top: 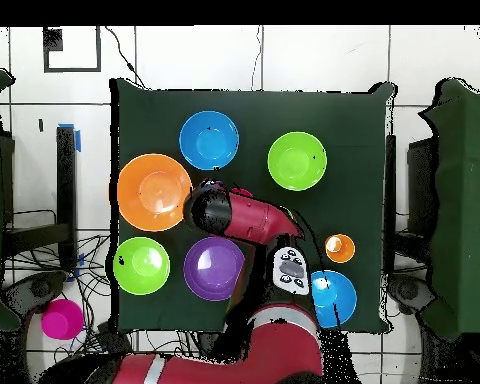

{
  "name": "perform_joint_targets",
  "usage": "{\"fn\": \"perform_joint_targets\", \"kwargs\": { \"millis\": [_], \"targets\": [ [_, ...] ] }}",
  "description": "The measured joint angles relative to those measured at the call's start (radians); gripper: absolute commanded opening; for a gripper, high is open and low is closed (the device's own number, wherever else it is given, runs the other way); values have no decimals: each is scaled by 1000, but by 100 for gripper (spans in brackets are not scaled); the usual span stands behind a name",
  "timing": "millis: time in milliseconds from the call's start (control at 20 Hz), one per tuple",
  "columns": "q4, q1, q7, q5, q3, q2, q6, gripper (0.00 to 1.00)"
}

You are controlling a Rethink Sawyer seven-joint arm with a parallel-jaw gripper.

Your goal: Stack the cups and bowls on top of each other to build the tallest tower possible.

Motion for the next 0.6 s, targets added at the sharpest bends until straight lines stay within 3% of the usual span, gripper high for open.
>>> {"fn": "perform_joint_targets", "kwargs": {
  "millis": [450, 600],
  "targets": [
    [1, -31, 5, 0, 19, 85, -64, 100],
    [-1, -69, 5, 1, 52, 140, -140, 100]
  ]
}}
